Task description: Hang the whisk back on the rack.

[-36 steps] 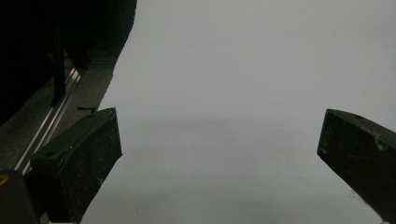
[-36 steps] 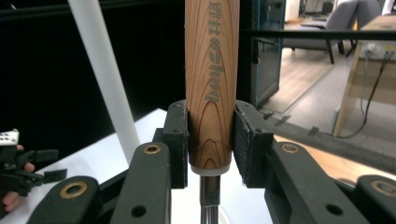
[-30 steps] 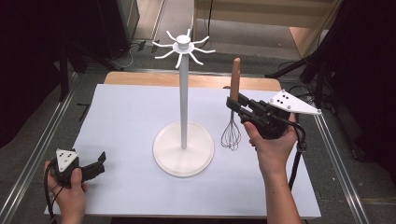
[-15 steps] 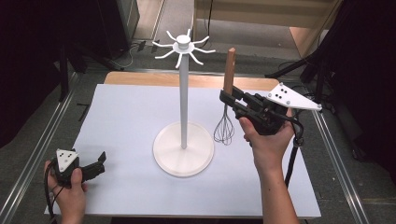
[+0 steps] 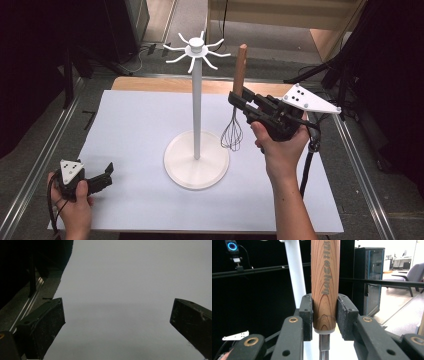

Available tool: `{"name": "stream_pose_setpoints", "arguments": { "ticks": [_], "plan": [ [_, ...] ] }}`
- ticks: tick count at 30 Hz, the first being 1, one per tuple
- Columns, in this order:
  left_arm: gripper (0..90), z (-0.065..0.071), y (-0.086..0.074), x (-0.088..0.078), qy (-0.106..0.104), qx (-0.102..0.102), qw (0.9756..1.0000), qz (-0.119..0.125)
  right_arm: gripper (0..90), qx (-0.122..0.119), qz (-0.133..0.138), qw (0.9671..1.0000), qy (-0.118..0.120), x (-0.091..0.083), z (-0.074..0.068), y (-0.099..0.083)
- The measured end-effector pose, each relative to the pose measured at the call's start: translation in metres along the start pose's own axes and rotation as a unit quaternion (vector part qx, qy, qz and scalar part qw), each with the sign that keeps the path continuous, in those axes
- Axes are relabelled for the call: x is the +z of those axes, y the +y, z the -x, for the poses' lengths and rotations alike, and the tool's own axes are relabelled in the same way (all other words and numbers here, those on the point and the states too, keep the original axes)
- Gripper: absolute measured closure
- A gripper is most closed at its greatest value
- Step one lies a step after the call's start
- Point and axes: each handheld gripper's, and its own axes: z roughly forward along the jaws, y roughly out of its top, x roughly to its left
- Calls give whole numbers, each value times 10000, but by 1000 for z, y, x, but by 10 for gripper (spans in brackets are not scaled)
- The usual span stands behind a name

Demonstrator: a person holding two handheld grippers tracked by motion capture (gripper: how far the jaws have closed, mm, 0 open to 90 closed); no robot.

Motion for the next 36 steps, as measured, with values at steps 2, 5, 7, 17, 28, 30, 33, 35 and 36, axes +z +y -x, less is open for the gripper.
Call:
{"name": "stream_pose_setpoints", "arguments": {
  "ticks": [2,5,7,17,28,30,33,35,36],
  "plan": [
    [2,0,0,0,4,1,10000,-6,701,-24,16,10000,24,0,0,1],
    [2,1,0,0,21,14,10000,-18,701,-56,8,10000,46,1,-2,4],
    [2,0,0,0,13,2,10000,-5,702,-22,19,10000,68,1,-2,4],
    [2,-1,0,0,-3,-40,10000,-22,701,71,-39,9996,258,7,-3,6],
    [2,-1,0,0,-24,-46,10000,-28,701,215,-207,9984,483,17,-3,5],
    [2,-1,0,0,-13,-47,10000,-31,702,199,-211,9984,489,18,-3,4],
    [2,-1,0,0,1,-54,10000,-29,701,198,-213,9981,544,20,-2,1],
    [2,-1,0,0,-7,-38,10000,-29,701,215,-201,9979,585,20,-1,-1],
    [2,-1,0,1,5,-43,10000,-24,701,215,-201,9979,585,20,-1,-1]
  ]
}}
